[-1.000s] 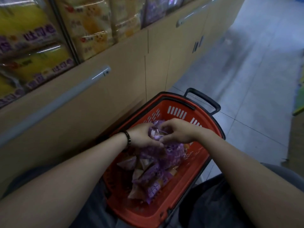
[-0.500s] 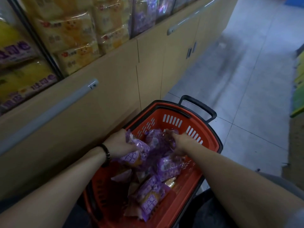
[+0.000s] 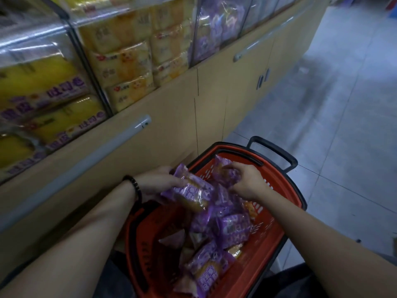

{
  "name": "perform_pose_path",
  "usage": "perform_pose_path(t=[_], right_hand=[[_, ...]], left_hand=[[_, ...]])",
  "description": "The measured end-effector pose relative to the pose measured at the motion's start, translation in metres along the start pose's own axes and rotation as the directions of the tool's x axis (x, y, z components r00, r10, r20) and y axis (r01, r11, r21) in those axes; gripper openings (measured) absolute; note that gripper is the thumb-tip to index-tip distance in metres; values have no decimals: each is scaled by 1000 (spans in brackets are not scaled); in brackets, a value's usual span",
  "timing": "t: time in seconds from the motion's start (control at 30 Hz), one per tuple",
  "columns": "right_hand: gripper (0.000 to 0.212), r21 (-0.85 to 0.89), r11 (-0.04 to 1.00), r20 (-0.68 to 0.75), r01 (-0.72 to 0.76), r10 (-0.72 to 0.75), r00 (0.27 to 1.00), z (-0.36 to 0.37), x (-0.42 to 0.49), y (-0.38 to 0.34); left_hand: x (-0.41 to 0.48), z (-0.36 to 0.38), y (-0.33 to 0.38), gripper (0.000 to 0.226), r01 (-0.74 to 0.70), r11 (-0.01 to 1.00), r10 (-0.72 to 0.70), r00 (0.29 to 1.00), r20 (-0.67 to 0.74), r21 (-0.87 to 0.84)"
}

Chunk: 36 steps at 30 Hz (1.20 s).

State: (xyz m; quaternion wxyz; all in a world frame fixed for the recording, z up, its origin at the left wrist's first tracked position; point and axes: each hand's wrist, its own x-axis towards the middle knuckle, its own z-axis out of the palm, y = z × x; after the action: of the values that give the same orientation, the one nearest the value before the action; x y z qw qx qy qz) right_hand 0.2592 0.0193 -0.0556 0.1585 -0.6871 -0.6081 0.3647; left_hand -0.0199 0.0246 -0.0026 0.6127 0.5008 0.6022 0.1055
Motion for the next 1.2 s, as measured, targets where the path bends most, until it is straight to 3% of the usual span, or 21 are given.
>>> perform_pose_path(t=[0.1,0.2,0.27,0.33,0.43,0.53,0.6,0.67,0.73,0.83,0.9,0.97,1.07,1.13,1.2], right_hand=[[61,245,959,1,145,-150,989,-10,-20,-17],[24,588,798,-49,133,-129,990,-21,-39,-39],[23,656,735,-107,171,-134,985,-23,-52,-49],[14,622,743,-168,246,-181,969,-18,-60,-53],[50,586,768,-220,258,-155,963,-10,-64,-51],[97,749,651,-128,125,-43,991,-15,-65,-54],[118,812,580,-49,68,-48,998,-22,-68,-60],[118,775,625,-61,97,-79,995,-30,-75,-68],[89,671,714,-168,199,-114,979,-35,-83,-74],[63,577,771,-297,269,-108,949,-40,-91,-81],[68,562,785,-297,260,-102,950,-46,-91,-84],[74,528,810,-255,257,-137,957,-61,-90,-89],[94,250,928,-276,275,-204,939,-103,-100,-109],[108,60,921,-342,386,-344,874,-135,-110,-129],[101,-52,838,-305,544,-532,790,-165,-115,-148]], left_hand=[[-8,-5,7,38,-9,995,13,999,39,-97],[-12,-6,15,31,-83,990,84,996,7,-113],[-17,-5,19,30,-101,982,99,995,-20,-158],[-25,-4,24,39,-125,968,118,992,-46,-216],[-30,-5,32,66,-187,947,158,979,-128,-260],[-37,-1,43,51,-231,930,174,962,-211,-286],[-44,5,48,52,-186,909,123,974,-188,-373],[-54,15,53,56,-150,901,116,988,-106,-408],[-64,23,57,61,-175,915,169,984,-46,-364],[-78,31,67,72,-341,920,319,938,-138,-194],[-86,32,78,84,-382,924,378,895,-236,30],[-103,33,99,78,-386,905,423,862,-281,179],[-121,27,134,87,-430,840,520,812,-266,331],[-136,23,162,95,-429,795,555,799,-230,429],[-147,17,187,85,-453,733,608,771,-189,508]])
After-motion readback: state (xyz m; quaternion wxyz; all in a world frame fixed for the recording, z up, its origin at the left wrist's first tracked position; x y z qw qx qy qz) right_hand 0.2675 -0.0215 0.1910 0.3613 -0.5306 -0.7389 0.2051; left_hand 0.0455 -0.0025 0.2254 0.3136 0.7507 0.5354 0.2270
